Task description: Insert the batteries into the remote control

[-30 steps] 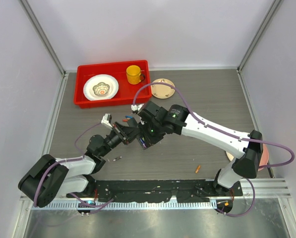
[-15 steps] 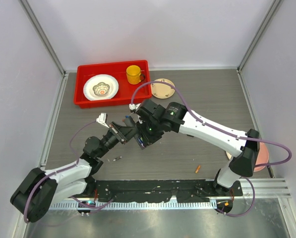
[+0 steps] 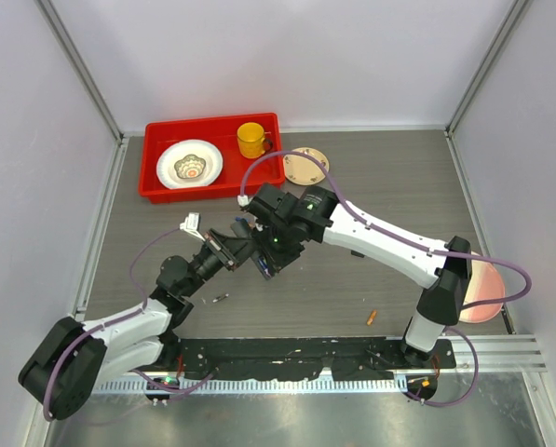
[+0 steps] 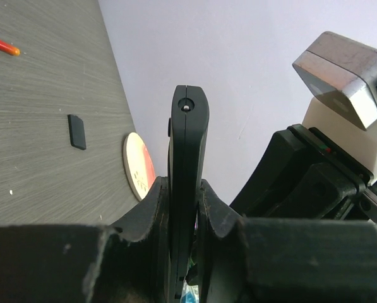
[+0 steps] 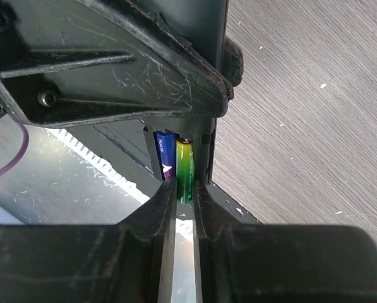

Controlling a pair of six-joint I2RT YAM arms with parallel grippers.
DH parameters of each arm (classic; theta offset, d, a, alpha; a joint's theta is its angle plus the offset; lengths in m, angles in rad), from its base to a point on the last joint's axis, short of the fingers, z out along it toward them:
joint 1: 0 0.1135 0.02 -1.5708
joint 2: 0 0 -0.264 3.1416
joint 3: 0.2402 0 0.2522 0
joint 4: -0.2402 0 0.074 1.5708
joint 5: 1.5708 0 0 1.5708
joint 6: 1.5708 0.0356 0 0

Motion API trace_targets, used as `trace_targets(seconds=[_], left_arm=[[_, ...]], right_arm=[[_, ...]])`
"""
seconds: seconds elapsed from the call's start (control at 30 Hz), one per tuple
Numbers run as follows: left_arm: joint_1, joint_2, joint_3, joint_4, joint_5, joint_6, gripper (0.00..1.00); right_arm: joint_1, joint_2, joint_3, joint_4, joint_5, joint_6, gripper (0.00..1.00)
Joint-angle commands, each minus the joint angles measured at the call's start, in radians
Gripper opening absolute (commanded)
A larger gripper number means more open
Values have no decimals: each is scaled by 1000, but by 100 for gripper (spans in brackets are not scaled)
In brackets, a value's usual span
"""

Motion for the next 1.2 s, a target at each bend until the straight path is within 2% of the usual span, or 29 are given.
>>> trace_targets(seconds=[0.0,0.07,0.3,1.17], left_arm=[[-7,22,21,279,33,-124,0],[-7,37,21,296,33,-147,0],[-7,45,21,321,26,-162,0],[-7,56,5,281,6,-146,0]], right_arm=[[-20,39,66,-58,73,-20,9],[-20,54,81,-68,108,-24,14],[-32,77,124,-90,120,-36,18],[-33,77,163,-67,58,-18,42]])
